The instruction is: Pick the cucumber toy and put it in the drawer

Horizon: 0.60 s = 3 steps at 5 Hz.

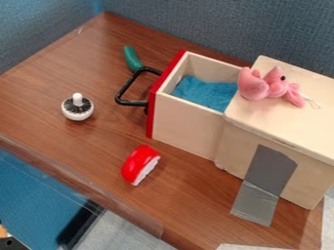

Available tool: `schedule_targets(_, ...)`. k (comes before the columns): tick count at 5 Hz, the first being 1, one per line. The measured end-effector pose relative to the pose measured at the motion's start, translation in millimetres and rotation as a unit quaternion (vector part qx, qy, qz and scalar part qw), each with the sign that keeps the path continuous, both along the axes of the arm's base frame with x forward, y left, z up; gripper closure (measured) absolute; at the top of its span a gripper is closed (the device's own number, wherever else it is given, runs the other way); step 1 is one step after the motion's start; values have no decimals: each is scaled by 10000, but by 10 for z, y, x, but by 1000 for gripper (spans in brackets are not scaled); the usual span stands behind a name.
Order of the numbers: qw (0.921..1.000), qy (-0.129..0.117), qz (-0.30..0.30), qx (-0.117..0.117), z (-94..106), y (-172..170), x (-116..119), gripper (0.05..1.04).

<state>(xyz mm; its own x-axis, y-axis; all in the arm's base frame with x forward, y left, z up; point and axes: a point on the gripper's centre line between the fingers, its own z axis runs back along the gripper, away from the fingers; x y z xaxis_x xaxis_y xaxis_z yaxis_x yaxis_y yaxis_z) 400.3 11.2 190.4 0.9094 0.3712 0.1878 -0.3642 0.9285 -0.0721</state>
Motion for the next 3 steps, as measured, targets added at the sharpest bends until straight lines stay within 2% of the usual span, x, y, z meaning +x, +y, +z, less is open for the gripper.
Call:
schedule_targets(1,9983,149,561,76,-312,346,110,84)
schedule_targets(2,9974,171,652,264,-502,438,259,84)
schedule_targets(3,9945,143,846,605,-642,657,319,84)
